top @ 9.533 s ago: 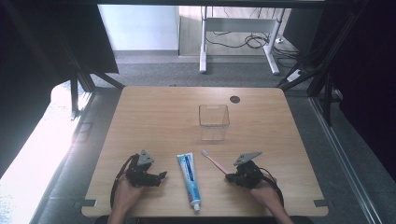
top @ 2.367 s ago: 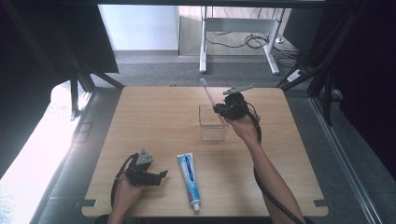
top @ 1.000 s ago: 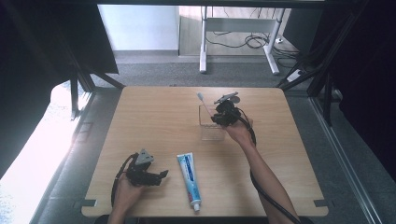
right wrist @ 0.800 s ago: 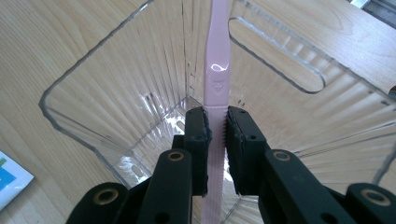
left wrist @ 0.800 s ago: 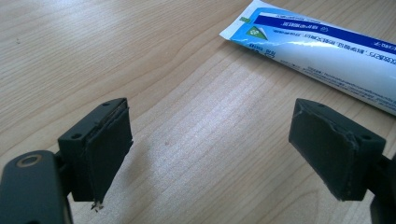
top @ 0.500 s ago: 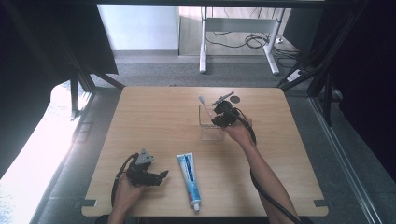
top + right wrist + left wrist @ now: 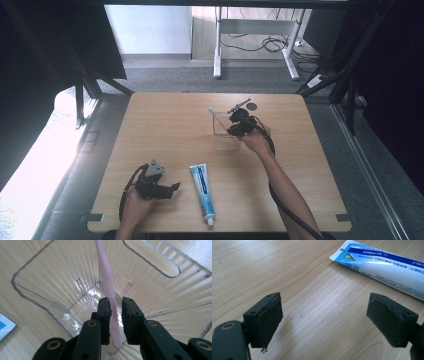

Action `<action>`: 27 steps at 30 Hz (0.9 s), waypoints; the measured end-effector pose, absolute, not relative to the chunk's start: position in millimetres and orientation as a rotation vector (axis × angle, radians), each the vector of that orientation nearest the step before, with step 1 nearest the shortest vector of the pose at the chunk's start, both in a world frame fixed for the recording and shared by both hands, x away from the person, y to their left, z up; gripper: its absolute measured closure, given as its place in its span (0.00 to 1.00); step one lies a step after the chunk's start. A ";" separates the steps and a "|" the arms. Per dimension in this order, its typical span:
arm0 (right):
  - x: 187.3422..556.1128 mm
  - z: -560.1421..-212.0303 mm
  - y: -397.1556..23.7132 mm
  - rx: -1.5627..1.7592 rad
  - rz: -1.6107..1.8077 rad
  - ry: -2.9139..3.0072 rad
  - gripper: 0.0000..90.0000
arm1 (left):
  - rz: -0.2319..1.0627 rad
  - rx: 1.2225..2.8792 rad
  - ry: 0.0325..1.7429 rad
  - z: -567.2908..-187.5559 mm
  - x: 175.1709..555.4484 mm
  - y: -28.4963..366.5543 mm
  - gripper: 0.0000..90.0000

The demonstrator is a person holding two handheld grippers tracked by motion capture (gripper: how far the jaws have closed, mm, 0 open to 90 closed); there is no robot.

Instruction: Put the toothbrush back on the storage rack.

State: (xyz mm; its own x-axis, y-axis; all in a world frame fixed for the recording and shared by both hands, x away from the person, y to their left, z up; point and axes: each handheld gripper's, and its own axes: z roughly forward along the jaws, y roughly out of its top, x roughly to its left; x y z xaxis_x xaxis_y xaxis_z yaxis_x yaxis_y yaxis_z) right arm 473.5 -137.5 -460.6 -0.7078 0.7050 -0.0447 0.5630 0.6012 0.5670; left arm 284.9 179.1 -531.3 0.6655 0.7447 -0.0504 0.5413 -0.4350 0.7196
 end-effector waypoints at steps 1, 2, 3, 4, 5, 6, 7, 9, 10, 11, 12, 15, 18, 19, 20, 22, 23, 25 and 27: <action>472.9 -459.8 -137.2 1.035 0.780 2.563 0.84 | 0.356 2.147 0.989 -531.3 285.0 179.0 0.15; 472.5 -458.7 -137.1 1.027 0.789 2.561 0.83 | 0.355 2.147 0.988 -531.2 284.9 179.0 0.15; 471.8 -457.4 -136.9 1.025 0.799 2.558 0.81 | 0.354 2.146 0.989 -531.2 284.9 178.8 0.15; 470.7 -456.0 -136.6 1.025 0.803 2.557 0.80 | 0.353 2.146 0.989 -531.3 284.9 178.7 0.15; 469.7 -454.7 -136.3 1.021 0.808 2.555 0.78 | 0.352 2.144 0.990 -531.4 285.0 178.6 0.15; 469.0 -453.8 -136.3 1.013 0.813 2.553 0.76 | 0.349 2.144 0.991 -531.5 285.1 178.4 0.15; 467.5 -452.1 -136.3 1.007 0.820 2.548 0.74 | 0.347 2.144 0.993 -531.4 285.1 178.2 0.15; 465.1 -449.5 -137.0 1.001 0.836 2.538 0.69 | 0.343 2.146 0.990 -531.2 285.3 178.2 0.15; 464.0 -448.4 -137.6 0.998 0.844 2.533 0.67 | 0.341 2.146 0.990 -531.1 285.3 178.0 0.15; 463.0 -447.4 -138.5 0.996 0.851 2.528 0.65 | 0.339 2.146 0.990 -531.1 285.2 177.9 0.15; 462.5 -446.9 -139.4 0.989 0.856 2.526 0.64 | 0.336 2.146 0.989 -531.2 285.2 177.7 0.15; 459.2 -444.5 -143.1 0.968 0.891 2.515 0.59 | 0.331 2.144 0.988 -531.2 285.2 177.2 0.15; 455.7 -441.5 -145.6 0.962 0.922 2.499 0.52 | 0.328 2.142 0.988 -531.4 285.3 176.5 0.15; 454.2 -440.2 -146.7 0.957 0.932 2.497 0.50 | 0.329 2.144 0.986 -531.4 285.3 176.4 0.15; 453.0 -439.1 -147.5 0.953 0.939 2.492 0.48 | 0.329 2.143 0.986 -531.3 285.2 176.3 0.15; 450.6 -437.3 -149.2 0.944 0.964 2.487 0.44 | 0.332 2.140 0.987 -531.2 285.0 176.2 0.15; 449.8 -436.9 -149.7 0.944 0.974 2.490 0.43 | 0.333 2.140 0.987 -531.2 284.9 176.1 0.15; 446.5 -435.9 -151.0 0.926 0.980 2.486 0.39 | 0.342 2.140 0.982 -530.4 284.4 176.2 0.15; 443.2 -435.1 -152.2 0.917 0.999 2.489 0.35 | 0.346 2.134 0.975 -529.5 284.3 176.5 0.15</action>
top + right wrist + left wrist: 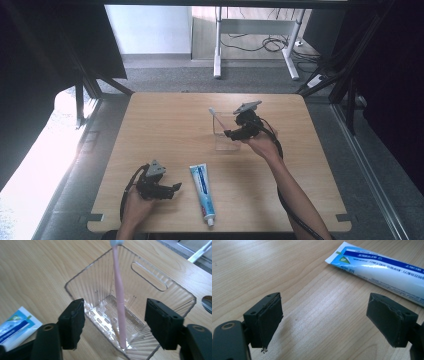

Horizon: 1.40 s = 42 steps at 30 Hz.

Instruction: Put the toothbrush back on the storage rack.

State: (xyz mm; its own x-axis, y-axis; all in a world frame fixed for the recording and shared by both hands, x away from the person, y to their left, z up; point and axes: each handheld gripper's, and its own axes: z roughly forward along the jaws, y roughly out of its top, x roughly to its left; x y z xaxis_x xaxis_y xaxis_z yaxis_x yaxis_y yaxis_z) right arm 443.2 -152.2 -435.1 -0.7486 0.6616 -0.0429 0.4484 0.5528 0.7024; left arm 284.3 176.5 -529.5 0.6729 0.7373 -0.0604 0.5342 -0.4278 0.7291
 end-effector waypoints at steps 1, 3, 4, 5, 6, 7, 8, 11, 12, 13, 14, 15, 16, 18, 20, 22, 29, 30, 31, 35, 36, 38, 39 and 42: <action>442.1 -434.9 -152.6 0.911 1.008 2.488 0.33 | 0.345 2.130 0.972 -529.4 284.5 176.9 0.15; 438.5 -434.1 -153.6 0.895 1.015 2.481 0.27 | 0.335 2.128 0.979 -529.9 284.2 176.6 0.15; 437.0 -433.7 -154.0 0.891 1.017 2.481 0.25 | 0.334 2.132 0.977 -530.3 284.4 176.4 0.15; 435.6 -433.2 -154.4 0.887 1.022 2.483 0.23 | 0.334 2.134 0.975 -530.6 284.5 176.0 0.15; 434.1 -432.6 -154.8 0.882 1.022 2.481 0.20 | 0.333 2.135 0.974 -530.7 284.5 175.8 0.15; 432.8 -432.2 -155.0 0.880 1.023 2.479 0.18 | 0.333 2.136 0.972 -530.7 284.5 175.5 0.15; 431.4 -431.7 -155.4 0.874 1.025 2.481 0.16 | 0.332 2.137 0.971 -530.7 284.4 175.2 0.15; 426.6 -430.6 -157.0 0.855 1.028 2.482 0.14 | 0.335 2.138 0.970 -530.7 284.4 175.5 0.15; 425.4 -430.5 -157.9 0.847 1.031 2.484 0.12 | 0.336 2.137 0.970 -530.8 284.4 175.5 0.15; 424.5 -430.5 -158.2 0.850 1.034 2.483 0.09 | 0.336 2.139 0.968 -530.9 284.4 175.5 0.15; 423.4 -430.8 -158.6 0.847 1.034 2.484 0.06 | 0.339 2.141 0.966 -530.9 284.3 175.4 0.15; 421.8 -431.0 -159.2 0.849 1.026 2.485 0.04 | 0.340 2.140 0.966 -530.9 284.2 175.2 0.15; 420.8 -431.2 -159.5 0.844 1.025 2.485 0.04 | 0.338 2.140 0.964 -530.8 284.1 175.1 0.15; 418.2 -431.6 -160.8 0.840 1.027 2.488 0.01 | 0.339 2.142 0.957 -531.0 284.2 174.8 0.15; 414.9 -432.0 -162.5 0.840 1.026 2.488 0.01 | 0.337 2.142 0.953 -530.9 284.2 174.7 0.15; 411.8 -432.1 -164.2 0.835 1.027 2.487 0.01 | 0.335 2.139 0.952 -530.7 284.3 174.9 0.15; 401.7 -430.2 -171.6 0.809 1.030 2.473 0.01 | 0.334 2.135 0.958 -530.5 284.4 175.1 0.15; 400.1 -429.9 -172.7 0.807 1.029 2.474 0.01 | 0.334 2.129 0.960 -530.6 284.3 174.8 0.15; 399.0 -429.8 -173.8 0.804 1.024 2.474 0.01 | 0.334 2.138 0.956 -530.4 284.4 175.1 0.15; 390.8 -431.7 -179.0 0.793 1.010 2.480 0.01 | 0.331 2.147 0.950 -531.1 284.6 174.1 0.15; 389.1 -432.6 -180.3 0.790 1.008 2.478 0.01 | 0.331 2.145 0.949 -531.1 284.5 173.8 0.15; 385.7 -434.5 -182.9 0.794 1.012 2.478 0.01 | 0.330 2.144 0.948 -531.1 284.4 173.2 0.15; 384.6 -435.7 -184.4 0.793 1.014 2.476 0.01 | 0.329 2.143 0.949 -531.2 284.4 173.1 0.15; 380.6 -438.4 -188.8 0.803 1.024 2.474 0.01 | 0.319 2.137 0.950 -530.9 284.7 173.8 0.15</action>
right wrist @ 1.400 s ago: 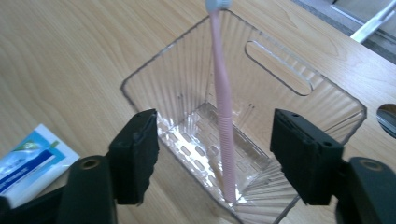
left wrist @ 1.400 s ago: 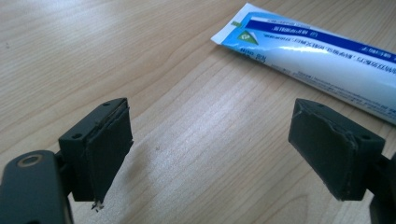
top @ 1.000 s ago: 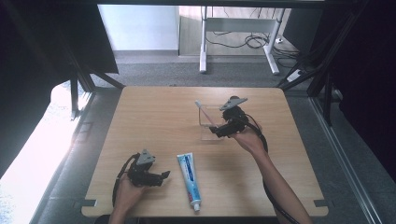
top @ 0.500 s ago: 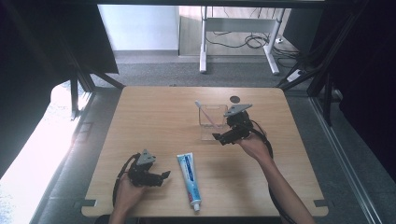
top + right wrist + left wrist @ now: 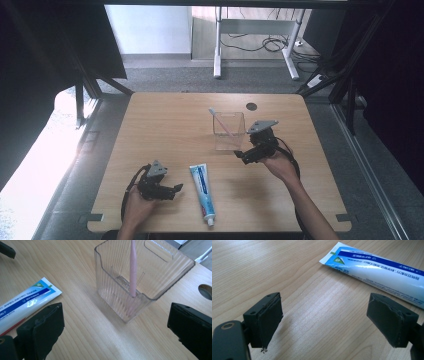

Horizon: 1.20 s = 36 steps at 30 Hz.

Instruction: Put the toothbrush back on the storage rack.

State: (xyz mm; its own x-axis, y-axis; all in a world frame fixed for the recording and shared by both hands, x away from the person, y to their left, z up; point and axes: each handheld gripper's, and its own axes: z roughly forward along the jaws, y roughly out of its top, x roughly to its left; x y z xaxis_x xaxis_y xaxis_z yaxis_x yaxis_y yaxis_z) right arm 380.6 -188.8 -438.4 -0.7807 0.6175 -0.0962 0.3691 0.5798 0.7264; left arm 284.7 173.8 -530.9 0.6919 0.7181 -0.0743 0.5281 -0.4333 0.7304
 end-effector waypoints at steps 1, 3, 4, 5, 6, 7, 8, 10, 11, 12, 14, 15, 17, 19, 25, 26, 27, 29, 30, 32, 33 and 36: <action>379.1 -439.0 -190.4 0.806 1.027 2.471 0.01 | 0.317 2.133 0.951 -530.9 284.7 174.1 0.15; 375.6 -439.7 -193.8 0.814 1.033 2.468 0.02 | 0.306 2.113 0.959 -531.0 284.8 174.5 0.15; 373.7 -440.0 -195.5 0.816 1.038 2.466 0.02 | 0.305 2.114 0.960 -530.6 284.9 175.2 0.15; 371.6 -440.3 -197.4 0.818 1.043 2.463 0.02 | 0.305 2.109 0.961 -530.6 285.0 175.4 0.15; 369.6 -440.4 -199.4 0.820 1.051 2.460 0.02 | 0.306 2.107 0.961 -530.6 284.9 175.5 0.15; 367.6 -440.6 -201.4 0.824 1.058 2.457 0.02 | 0.308 2.105 0.960 -530.6 284.7 175.2 0.15; 367.6 -440.6 -201.4 0.824 1.058 2.457 0.02 | 0.308 2.105 0.960 -530.6 284.7 175.2 0.15; 360.8 -442.1 -207.4 0.839 1.076 2.449 0.02 | 0.306 2.106 0.953 -530.6 284.3 173.8 0.15; 358.6 -443.0 -209.3 0.847 1.080 2.449 0.02 | 0.312 2.111 0.945 -530.6 284.4 173.7 0.15; 356.5 -444.0 -211.2 0.850 1.081 2.450 0.02 | 0.316 2.114 0.943 -530.7 284.3 173.4 0.15; 352.3 -446.5 -215.1 0.857 1.080 2.443 0.02 | 0.319 2.113 0.942 -530.8 284.2 172.8 0.15; 350.1 -447.8 -216.9 0.863 1.081 2.439 0.02 | 0.320 2.118 0.939 -530.7 284.3 173.1 0.15; 345.6 -450.0 -221.1 0.875 1.087 2.432 0.01 | 0.323 2.120 0.938 -530.7 284.5 173.1 0.15; 340.7 -452.8 -225.2 0.885 1.098 2.425 0.02 | 0.324 2.122 0.939 -530.9 284.5 172.6 0.15; 328.6 -460.2 -232.3 0.900 1.097 2.415 0.02 | 0.330 2.127 0.935 -530.6 284.0 171.7 0.15; 322.7 -463.8 -236.0 0.915 1.106 2.410 0.01 | 0.333 2.130 0.938 -530.7 283.7 171.3 0.15; 320.8 -465.0 -237.3 0.923 1.110 2.408 0.02 | 0.334 2.133 0.939 -530.7 283.7 171.1 0.15; 316.1 -468.5 -240.8 0.944 1.121 2.401 0.02 | 0.331 2.135 0.941 -531.0 283.7 170.5 0.15; 314.1 -470.4 -242.5 0.951 1.123 2.396 0.02 | 0.331 2.135 0.941 -531.0 283.7 170.5 0.15; 312.2 -472.5 -244.0 0.962 1.125 2.394 0.02 | 0.329 2.136 0.940 -531.0 283.7 170.3 0.15; 308.5 -477.0 -246.9 0.977 1.130 2.396 0.02 | 0.329 2.133 0.941 -530.8 283.6 170.3 0.15; 303.2 -484.2 -251.0 0.994 1.127 2.397 0.02 | 0.328 2.128 0.948 -530.7 283.3 170.1 0.15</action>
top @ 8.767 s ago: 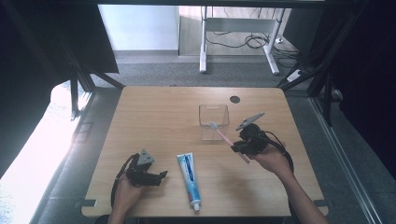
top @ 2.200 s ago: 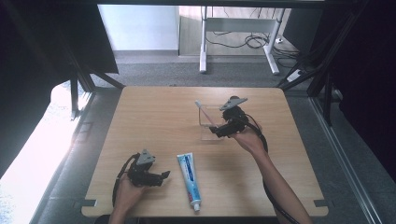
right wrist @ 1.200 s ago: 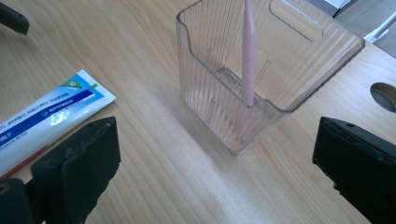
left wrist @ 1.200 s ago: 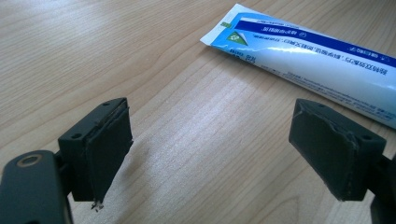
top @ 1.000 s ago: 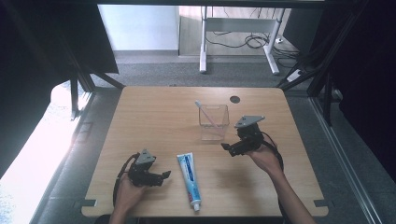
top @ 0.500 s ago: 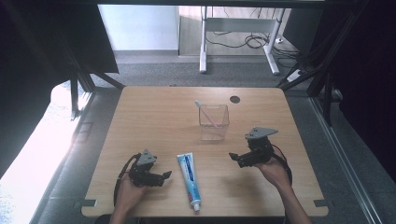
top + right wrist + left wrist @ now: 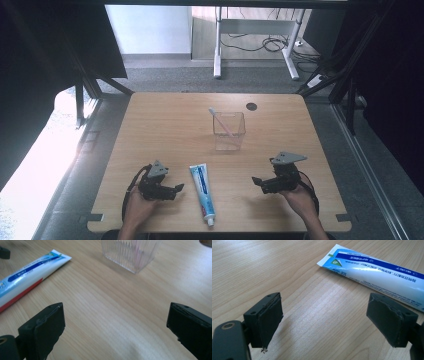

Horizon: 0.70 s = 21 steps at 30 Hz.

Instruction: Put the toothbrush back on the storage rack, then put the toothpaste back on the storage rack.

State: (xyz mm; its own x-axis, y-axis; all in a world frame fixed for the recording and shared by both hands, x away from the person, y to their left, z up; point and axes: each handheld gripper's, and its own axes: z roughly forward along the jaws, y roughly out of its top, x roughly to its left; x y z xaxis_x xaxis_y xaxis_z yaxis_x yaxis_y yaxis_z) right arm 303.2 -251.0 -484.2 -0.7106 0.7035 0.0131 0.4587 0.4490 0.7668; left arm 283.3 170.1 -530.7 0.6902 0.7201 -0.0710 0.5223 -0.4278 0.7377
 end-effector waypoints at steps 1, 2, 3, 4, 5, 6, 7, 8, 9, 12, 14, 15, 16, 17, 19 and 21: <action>301.5 -487.0 -252.6 1.001 1.126 2.396 0.02 | 0.328 2.129 0.948 -530.8 283.3 170.1 0.15; 300.2 -489.2 -253.7 1.004 1.126 2.395 0.03 | 0.330 2.133 0.946 -530.8 283.5 170.2 0.15; 298.0 -492.7 -255.7 1.007 1.120 2.389 0.03 | 0.329 2.136 0.943 -530.9 283.8 170.2 0.15; 296.2 -495.7 -257.0 1.009 1.112 2.382 0.03 | 0.326 2.134 0.947 -531.0 283.7 170.0 0.15; 294.5 -498.6 -258.3 1.010 1.106 2.378 0.03 | 0.325 2.138 0.948 -531.2 283.7 169.8 0.15; 292.8 -501.6 -259.3 1.017 1.101 2.372 0.04 | 0.327 2.142 0.947 -531.4 283.9 169.7 0.15; 291.7 -504.9 -260.3 1.023 1.102 2.373 0.04 | 0.327 2.143 0.947 -531.6 284.0 169.6 0.15; 290.5 -508.1 -261.3 1.034 1.104 2.376 0.04 | 0.326 2.142 0.950 -531.7 283.8 169.3 0.15; 289.6 -511.3 -262.2 1.046 1.109 2.376 0.04 | 0.326 2.141 0.952 -531.5 283.6 169.1 0.15; 288.3 -519.3 -265.0 1.070 1.138 2.365 0.03 | 0.327 2.139 0.951 -530.5 283.5 168.6 0.15; 288.1 -522.1 -265.8 1.073 1.171 2.345 0.02 | 0.328 2.142 0.956 -530.0 283.8 168.5 0.15; 288.2 -522.6 -265.6 1.073 1.176 2.342 0.02 | 0.323 2.141 0.959 -529.9 284.2 168.7 0.15; 288.1 -522.6 -265.1 1.071 1.175 2.339 0.02 | 0.319 2.139 0.962 -529.7 284.5 168.7 0.15; 288.0 -522.4 -264.8 1.063 1.175 2.338 0.02 | 0.314 2.137 0.967 -529.5 284.6 168.7 0.15; 287.7 -522.5 -264.8 1.060 1.176 2.340 0.02 | 0.310 2.135 0.971 -528.7 284.6 168.5 0.15; 287.7 -523.4 -265.6 1.058 1.172 2.344 0.02 | 0.309 2.142 0.965 -527.8 284.5 167.5 0.15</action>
State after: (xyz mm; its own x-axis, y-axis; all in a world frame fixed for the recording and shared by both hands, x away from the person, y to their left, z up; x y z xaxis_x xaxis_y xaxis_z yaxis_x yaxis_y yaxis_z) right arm 287.7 -265.6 -523.4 -0.6771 0.7345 0.0456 0.4773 0.3912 0.7868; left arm 284.5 167.5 -527.8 0.6861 0.7229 -0.0819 0.5414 -0.4320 0.7213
